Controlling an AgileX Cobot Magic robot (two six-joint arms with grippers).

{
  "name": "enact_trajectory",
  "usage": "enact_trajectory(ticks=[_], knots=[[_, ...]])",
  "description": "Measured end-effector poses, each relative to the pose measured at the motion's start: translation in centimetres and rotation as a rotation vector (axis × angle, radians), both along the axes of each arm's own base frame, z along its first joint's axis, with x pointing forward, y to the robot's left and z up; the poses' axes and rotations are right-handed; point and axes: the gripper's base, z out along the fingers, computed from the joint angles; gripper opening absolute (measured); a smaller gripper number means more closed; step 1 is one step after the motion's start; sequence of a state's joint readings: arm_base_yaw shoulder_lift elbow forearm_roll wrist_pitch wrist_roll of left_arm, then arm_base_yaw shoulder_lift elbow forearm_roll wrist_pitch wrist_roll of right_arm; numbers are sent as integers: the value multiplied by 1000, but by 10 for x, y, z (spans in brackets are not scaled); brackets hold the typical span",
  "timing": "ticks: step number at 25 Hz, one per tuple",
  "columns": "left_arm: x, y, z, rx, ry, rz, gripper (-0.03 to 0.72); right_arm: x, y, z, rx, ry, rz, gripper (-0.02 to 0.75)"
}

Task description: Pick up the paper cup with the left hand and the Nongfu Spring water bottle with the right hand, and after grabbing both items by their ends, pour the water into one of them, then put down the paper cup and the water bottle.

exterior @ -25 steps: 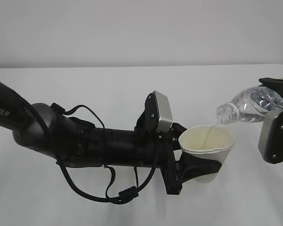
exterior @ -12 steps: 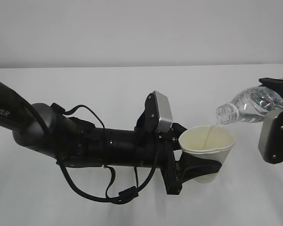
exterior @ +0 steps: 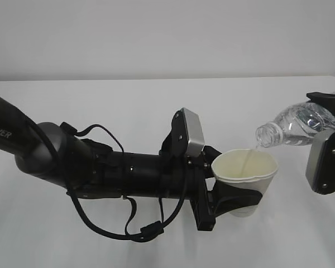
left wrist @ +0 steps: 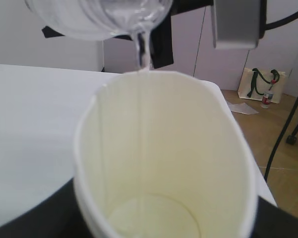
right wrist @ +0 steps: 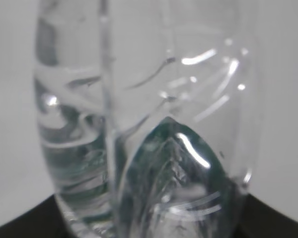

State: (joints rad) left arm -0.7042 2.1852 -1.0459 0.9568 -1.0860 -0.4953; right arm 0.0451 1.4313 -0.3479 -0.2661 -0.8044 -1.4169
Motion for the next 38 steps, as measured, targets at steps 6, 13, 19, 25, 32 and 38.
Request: enact_trajectory(ticks=[6, 13, 19, 25, 32, 38], knots=[[0, 0, 0, 0, 0, 0, 420, 0, 0, 0, -2, -2, 1, 395], [0, 0, 0, 0, 0, 0, 420, 0, 0, 1, -3, -8, 2, 395], [0, 0, 0, 0, 0, 0, 420, 0, 0, 1, -2, -9, 2, 395], [0, 0, 0, 0, 0, 0, 420, 0, 0, 1, -3, -10, 2, 395], [0, 0, 0, 0, 0, 0, 420, 0, 0, 1, -10, -18, 5, 395], [0, 0, 0, 0, 0, 0, 420, 0, 0, 1, -14, -19, 6, 395]])
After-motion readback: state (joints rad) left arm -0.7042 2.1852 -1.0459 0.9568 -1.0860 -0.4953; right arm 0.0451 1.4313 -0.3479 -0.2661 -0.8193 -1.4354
